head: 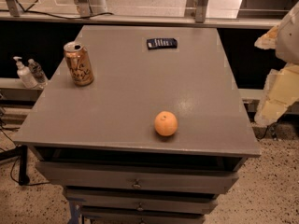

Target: Pick orange

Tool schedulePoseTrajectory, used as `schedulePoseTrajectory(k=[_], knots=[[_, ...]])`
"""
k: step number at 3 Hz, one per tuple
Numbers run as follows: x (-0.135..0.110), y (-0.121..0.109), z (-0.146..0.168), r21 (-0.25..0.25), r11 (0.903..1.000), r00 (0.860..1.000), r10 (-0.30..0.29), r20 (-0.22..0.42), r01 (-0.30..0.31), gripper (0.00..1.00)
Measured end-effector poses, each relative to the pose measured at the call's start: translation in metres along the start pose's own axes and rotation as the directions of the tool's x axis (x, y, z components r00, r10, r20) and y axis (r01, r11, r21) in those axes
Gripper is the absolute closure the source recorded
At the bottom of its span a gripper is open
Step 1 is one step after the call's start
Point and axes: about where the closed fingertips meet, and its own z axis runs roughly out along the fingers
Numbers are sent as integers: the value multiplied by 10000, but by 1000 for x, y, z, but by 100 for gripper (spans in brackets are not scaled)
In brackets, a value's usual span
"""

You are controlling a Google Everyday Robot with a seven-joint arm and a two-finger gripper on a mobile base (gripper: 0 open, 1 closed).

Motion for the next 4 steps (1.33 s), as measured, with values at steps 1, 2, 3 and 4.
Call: schedulePoseTrajectory(k=[1, 2, 3, 4], knots=[[-9, 9, 9, 53, 9999, 9971, 146, 750, -151, 0], [-37, 26, 33, -104, 9997, 9778, 237, 2084, -220, 0], [-72, 44, 63, -325, 9995, 9360, 100, 3519, 16, 0], [-96, 53, 93, -530, 9984, 8922, 74, 4517, 185, 0]])
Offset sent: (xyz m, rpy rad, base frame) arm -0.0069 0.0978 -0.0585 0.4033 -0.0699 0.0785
